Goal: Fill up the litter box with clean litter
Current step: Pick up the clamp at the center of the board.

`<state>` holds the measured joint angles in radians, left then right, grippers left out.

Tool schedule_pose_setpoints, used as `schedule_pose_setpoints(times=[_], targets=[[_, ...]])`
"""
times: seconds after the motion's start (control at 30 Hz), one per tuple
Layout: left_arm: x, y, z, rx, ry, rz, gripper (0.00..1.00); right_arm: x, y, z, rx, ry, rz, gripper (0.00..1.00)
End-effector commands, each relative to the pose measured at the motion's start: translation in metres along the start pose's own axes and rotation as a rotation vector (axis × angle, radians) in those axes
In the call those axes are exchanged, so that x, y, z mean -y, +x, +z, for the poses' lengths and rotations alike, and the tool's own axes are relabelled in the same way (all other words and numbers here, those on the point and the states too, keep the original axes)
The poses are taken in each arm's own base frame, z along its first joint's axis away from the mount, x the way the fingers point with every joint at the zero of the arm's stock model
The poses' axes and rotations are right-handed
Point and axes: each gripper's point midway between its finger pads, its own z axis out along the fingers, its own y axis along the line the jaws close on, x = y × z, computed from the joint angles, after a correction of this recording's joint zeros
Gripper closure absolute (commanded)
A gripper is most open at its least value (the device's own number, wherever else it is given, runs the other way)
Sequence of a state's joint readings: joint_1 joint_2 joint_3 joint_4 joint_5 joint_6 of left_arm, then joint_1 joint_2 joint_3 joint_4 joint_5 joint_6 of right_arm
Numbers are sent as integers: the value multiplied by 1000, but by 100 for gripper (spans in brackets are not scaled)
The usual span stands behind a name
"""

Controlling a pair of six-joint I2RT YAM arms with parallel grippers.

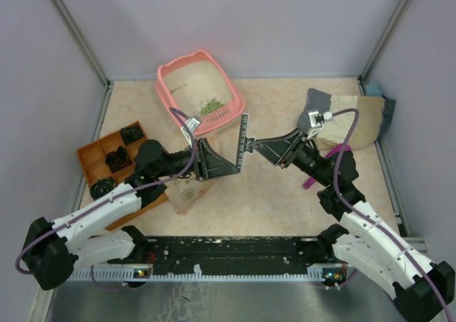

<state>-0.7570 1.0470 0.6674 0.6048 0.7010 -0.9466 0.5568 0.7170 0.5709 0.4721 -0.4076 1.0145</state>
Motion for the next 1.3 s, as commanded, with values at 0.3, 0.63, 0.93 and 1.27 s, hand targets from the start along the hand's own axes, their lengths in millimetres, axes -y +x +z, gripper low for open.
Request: schedule_pose_setpoints(times=[0.3, 0.63, 0.93, 1.27], targets=[[14, -6, 2, 0, 50, 37, 100, -23, -5, 2, 12, -98, -17, 60], [14, -6, 0, 14, 47, 33, 93, -30, -1, 1, 3, -149, 7, 86], [-19, -22, -23, 62, -271, 197, 41, 5, -9, -8, 47, 70, -107, 100], [-69, -36, -80, -46, -761, 370, 34, 26, -11, -26, -13, 238, -303, 100]])
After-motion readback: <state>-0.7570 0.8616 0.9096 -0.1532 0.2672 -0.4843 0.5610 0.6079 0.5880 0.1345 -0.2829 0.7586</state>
